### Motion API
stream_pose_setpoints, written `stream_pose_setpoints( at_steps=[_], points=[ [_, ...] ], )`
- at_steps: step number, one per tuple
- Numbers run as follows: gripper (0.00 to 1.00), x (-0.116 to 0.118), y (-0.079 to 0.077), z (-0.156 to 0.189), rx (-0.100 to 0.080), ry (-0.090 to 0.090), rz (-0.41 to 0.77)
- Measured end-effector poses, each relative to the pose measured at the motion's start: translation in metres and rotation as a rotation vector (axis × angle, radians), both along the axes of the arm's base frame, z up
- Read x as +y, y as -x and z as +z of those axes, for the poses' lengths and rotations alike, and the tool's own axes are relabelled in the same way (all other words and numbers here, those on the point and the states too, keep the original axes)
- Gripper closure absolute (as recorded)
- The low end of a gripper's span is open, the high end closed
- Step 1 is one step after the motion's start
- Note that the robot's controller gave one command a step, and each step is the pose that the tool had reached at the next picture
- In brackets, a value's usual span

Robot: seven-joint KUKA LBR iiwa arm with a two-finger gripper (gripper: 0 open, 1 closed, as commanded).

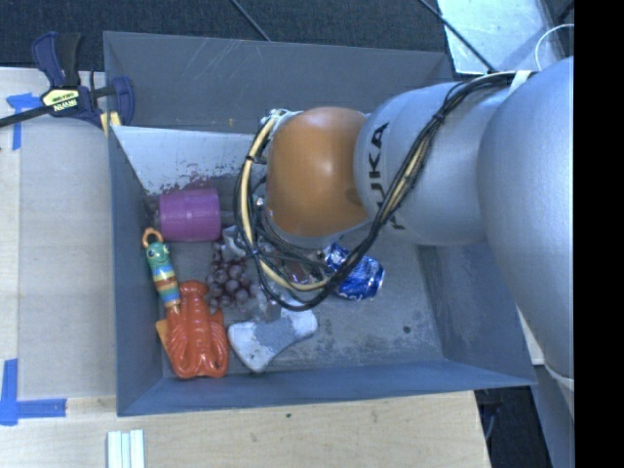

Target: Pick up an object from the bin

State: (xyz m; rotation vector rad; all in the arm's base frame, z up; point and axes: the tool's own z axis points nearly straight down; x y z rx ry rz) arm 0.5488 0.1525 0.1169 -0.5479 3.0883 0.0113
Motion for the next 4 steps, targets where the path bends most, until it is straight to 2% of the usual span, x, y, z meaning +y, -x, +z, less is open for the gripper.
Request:
stream_pose_setpoints(
  at_steps=[1, 2, 3, 4],
  points=[
    [0.0, -0.069, -0.048, -0.018, -0.012, 0.012, 0.119],
    [0.0, -0.007, -0.021, -0.038, -0.005, -0.002, 0.22],
    [1.0, -0.076, -0.067, -0.045, -0.02, 0.013, 0.319],
    [1.0, -0.076, -0.067, -0.045, -0.02, 0.013, 0.318]
  ],
)
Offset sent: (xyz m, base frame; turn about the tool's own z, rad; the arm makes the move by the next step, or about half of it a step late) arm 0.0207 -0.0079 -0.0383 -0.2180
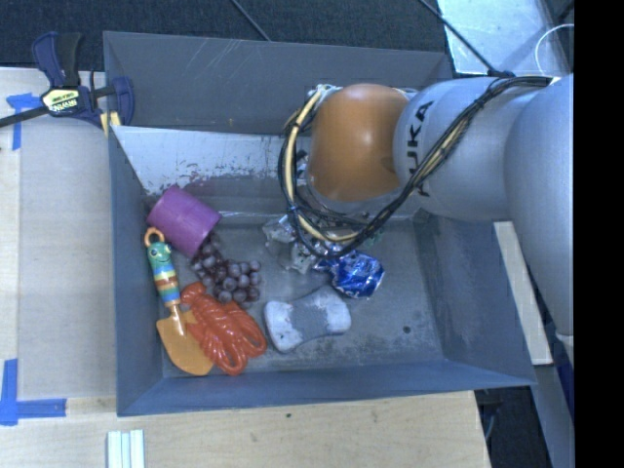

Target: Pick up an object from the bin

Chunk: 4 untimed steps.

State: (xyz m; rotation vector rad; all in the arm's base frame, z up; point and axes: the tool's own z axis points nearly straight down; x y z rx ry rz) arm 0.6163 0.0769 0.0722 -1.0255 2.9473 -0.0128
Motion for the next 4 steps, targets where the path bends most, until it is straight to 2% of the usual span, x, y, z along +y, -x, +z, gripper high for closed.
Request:
stream_pose_setpoints(
  at_steps=[1, 2, 3, 4],
  points=[
    [1.0, 0.005, 0.009, 0.0, -0.007, 0.006, 0.29],
    [0.0, 0.054, -0.01, 0.0, -0.005, 0.008, 0.229],
    [0.0, 0.054, -0.01, -0.001, -0.005, 0.007, 0.227],
    [0.0, 0.081, -0.014, 0.001, -0.014, 0.017, 0.411]
  ],
)
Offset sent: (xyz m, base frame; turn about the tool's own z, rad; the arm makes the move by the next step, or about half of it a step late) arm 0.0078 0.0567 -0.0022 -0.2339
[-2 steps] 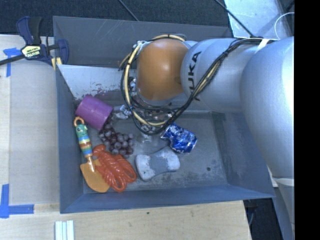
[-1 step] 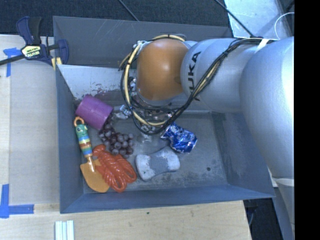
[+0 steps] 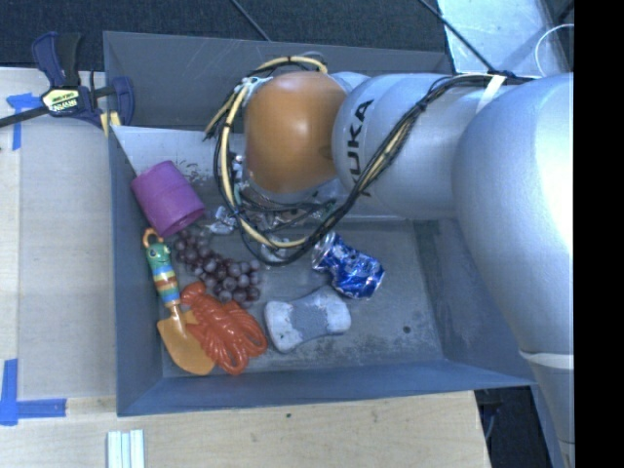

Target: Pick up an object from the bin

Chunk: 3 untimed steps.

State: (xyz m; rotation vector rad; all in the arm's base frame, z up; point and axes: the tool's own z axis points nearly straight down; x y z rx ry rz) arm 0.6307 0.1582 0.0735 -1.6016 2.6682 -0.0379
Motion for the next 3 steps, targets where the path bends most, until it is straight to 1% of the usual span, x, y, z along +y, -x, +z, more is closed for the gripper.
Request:
stream_pose_setpoints(
  at_steps=[1, 2, 3],
  points=[
    [0.0, -0.007, 0.015, 0.004, 0.007, -0.01, -0.178],
    [0.0, 0.05, 0.037, -0.002, 0.003, -0.001, 0.044],
    [0.0, 0.019, 0.007, -0.003, 0.004, -0.011, -0.18]
  ],
)
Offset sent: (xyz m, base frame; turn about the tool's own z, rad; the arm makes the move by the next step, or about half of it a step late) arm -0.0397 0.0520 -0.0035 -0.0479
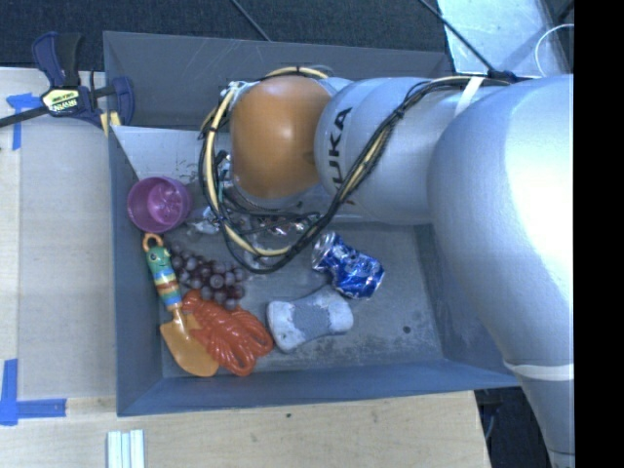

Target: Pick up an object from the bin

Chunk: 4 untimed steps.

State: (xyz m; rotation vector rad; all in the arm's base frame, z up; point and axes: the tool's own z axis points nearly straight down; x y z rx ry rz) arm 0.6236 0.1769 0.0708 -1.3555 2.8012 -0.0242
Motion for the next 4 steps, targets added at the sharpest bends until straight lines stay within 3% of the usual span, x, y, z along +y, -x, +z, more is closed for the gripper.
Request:
stream_pose_setpoints(
  at_steps=[1, 2, 3, 4],
  points=[
    [0.0, 0.022, 0.021, 0.091, 0.002, 0.002, 0.13],
    [0.0, 0.028, -0.001, 0.013, -0.005, 0.009, 0.302],
    [1.0, 0.042, 0.005, 0.057, -0.018, 0.009, 0.445],
    [1.0, 0.042, 0.005, 0.056, -0.016, 0.009, 0.444]
  ],
)
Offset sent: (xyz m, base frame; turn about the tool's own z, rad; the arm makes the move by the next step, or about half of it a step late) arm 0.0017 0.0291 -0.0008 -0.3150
